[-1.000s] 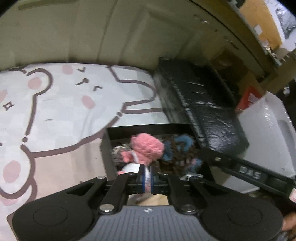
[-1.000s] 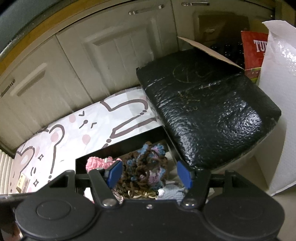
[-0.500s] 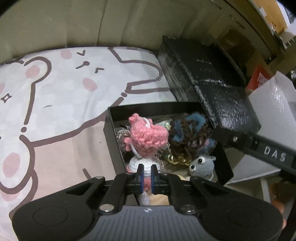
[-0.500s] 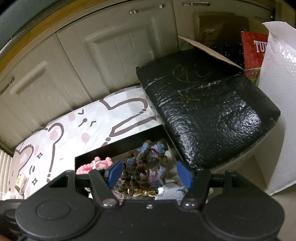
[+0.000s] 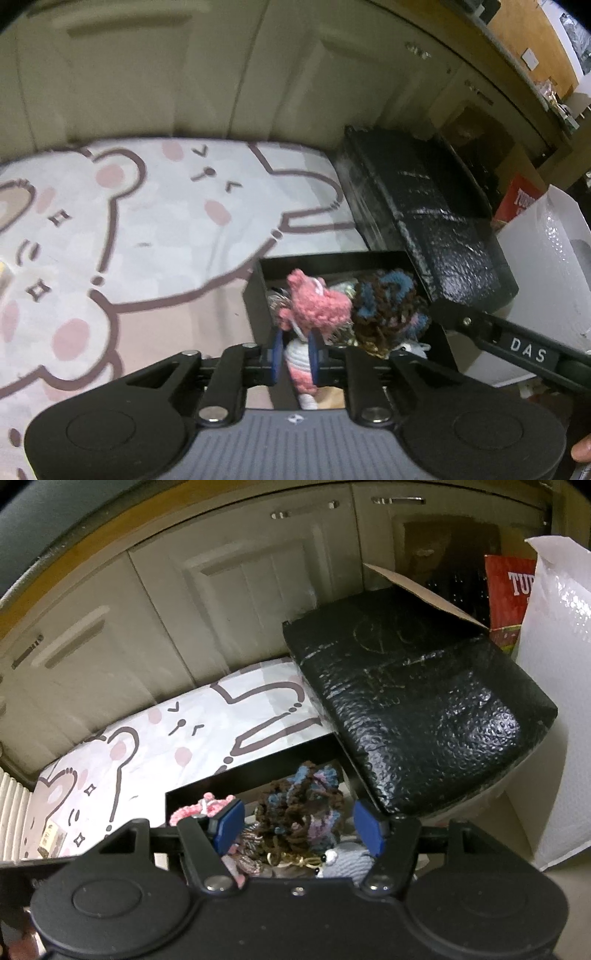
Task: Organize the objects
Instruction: 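Open both tools to release the doll and yarn ball, then withdraw, then move both open tools from the box toward the white yarn ball and yellow packet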
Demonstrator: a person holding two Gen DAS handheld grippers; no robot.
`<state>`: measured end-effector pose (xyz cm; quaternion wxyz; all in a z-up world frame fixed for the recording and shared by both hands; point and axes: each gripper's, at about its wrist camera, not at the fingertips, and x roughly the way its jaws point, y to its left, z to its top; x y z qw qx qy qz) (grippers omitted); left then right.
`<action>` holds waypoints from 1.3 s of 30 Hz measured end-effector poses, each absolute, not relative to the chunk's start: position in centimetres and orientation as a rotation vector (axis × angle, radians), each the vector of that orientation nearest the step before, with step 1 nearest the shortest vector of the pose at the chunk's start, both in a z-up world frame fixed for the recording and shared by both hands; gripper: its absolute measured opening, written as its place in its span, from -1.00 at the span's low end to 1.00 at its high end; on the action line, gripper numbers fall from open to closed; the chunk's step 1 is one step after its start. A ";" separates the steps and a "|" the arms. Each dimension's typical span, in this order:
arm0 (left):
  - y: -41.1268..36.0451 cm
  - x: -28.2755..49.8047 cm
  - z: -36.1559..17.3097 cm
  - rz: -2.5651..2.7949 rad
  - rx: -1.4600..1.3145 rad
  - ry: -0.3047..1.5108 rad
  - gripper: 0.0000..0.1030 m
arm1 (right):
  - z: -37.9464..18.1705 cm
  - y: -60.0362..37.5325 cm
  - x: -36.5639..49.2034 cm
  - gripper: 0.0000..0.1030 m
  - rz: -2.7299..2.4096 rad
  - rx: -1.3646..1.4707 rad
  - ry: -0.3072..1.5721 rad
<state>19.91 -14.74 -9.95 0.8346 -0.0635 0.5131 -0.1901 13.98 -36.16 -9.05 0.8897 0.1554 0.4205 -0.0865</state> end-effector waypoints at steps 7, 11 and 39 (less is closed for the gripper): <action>-12.9 18.9 -8.3 -0.332 -0.083 1.028 -0.03 | -7.7 -35.4 13.1 0.43 -0.173 0.292 0.844; -12.1 18.3 -7.5 -0.298 -0.071 1.000 0.37 | -7.0 -35.0 12.5 0.59 -0.186 0.270 0.829; -9.0 15.8 -6.1 -0.222 -0.020 0.911 1.00 | -5.8 -33.2 9.3 1.00 -0.229 0.168 0.795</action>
